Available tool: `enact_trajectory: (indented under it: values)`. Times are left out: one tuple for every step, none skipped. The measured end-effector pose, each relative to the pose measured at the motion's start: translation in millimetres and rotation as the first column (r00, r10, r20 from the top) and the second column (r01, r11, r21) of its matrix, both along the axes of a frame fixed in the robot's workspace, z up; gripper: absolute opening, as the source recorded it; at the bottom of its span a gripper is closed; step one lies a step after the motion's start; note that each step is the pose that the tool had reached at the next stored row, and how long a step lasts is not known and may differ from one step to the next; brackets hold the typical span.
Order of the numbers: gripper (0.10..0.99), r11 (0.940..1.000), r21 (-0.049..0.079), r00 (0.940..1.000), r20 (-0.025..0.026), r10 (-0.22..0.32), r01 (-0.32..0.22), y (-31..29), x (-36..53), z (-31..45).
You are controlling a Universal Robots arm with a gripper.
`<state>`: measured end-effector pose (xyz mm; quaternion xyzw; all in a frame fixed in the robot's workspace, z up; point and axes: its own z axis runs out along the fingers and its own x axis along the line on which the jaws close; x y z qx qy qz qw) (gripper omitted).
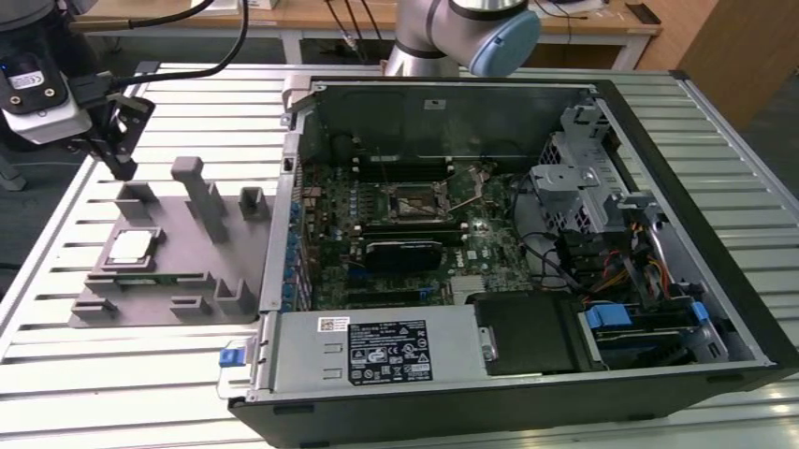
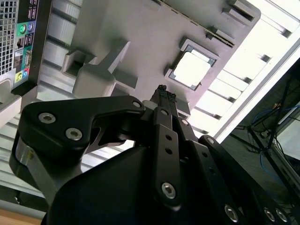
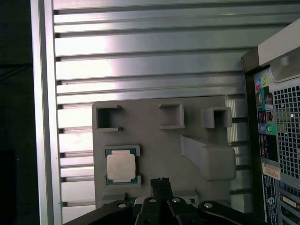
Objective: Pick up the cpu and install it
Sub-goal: 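Pick up the cpu and move it towards the insertion slot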
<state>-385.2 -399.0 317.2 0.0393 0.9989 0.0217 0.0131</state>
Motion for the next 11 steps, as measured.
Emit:
enact_trajectory:
  values:
    - [0.106, 1.0000, 0.000, 1.0000, 0.0000, 0.000, 0.000, 0.0, 0.0, 0.0]
    - [0.106, 1.0000, 0.000, 1.0000, 0.0000, 0.000, 0.000, 0.0, 0.0, 0.0]
    - [0.106, 1.0000, 0.000, 1.0000, 0.0000, 0.000, 0.000, 0.0, 0.0, -0.1]
    - [0.106, 1.0000, 0.000, 1.0000, 0.0000, 0.000, 0.000, 0.0, 0.0, -0.1]
    - [0.106, 1.0000, 0.000, 1.0000, 0.0000, 0.000, 0.000, 0.0, 0.0, -0.1]
    - [0.106, 1.0000, 0.000, 1.0000, 0.0002, 0.000, 0.000, 0.0, -0.3, -0.5]
    - [0.106, 1.0000, 0.000, 1.0000, 0.0003, 0.000, 0.000, 0.0, -0.7, -1.2]
    - [0.106, 1.0000, 0.000, 1.0000, 0.0001, 0.000, 0.000, 0.1, -1.4, -1.9]
    - [0.106, 1.0000, 0.000, 1.0000, 0.0001, 0.000, 0.000, 0.0, -2.3, -2.9]
    - [0.106, 1.0000, 0.000, 1.0000, 0.0000, 0.000, 0.000, 0.0, -3.4, -3.9]
    - [0.106, 1.0000, 0.000, 1.0000, 0.0001, 0.000, 0.000, 0.0, -4.5, -5.0]
